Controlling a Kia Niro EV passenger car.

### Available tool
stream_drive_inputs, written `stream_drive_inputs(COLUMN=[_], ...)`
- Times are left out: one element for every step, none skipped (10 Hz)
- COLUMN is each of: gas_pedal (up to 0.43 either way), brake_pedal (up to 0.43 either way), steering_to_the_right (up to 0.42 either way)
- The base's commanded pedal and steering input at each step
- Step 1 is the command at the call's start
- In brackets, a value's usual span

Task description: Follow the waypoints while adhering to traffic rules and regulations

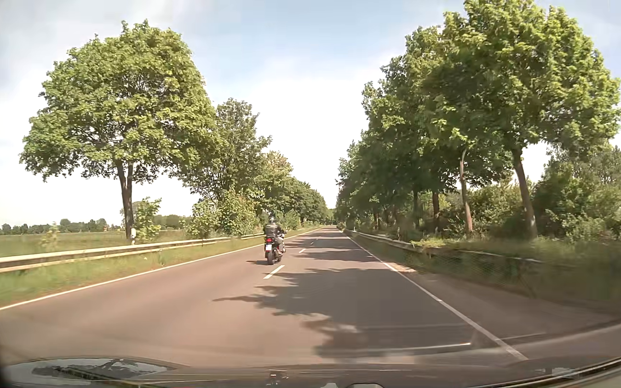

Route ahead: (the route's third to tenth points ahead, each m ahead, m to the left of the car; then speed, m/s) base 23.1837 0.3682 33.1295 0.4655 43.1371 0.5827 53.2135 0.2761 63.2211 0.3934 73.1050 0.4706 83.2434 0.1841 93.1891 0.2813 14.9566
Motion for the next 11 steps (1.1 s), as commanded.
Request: stream_drive_inputs(gas_pedal=[0.209,0.209,0.209,0.228,0.260,0.280,0.280,0.287,0.287,0.287,0.287], brake_pedal=[0.000,0.000,0.000,0.000,0.000,0.000,0.000,0.000,0.000,0.000,0.000], steering_to_the_right=[-0.001,-0.001,-0.001,-0.001,-0.001,-0.002,-0.003,-0.003,-0.005,-0.005,-0.005])
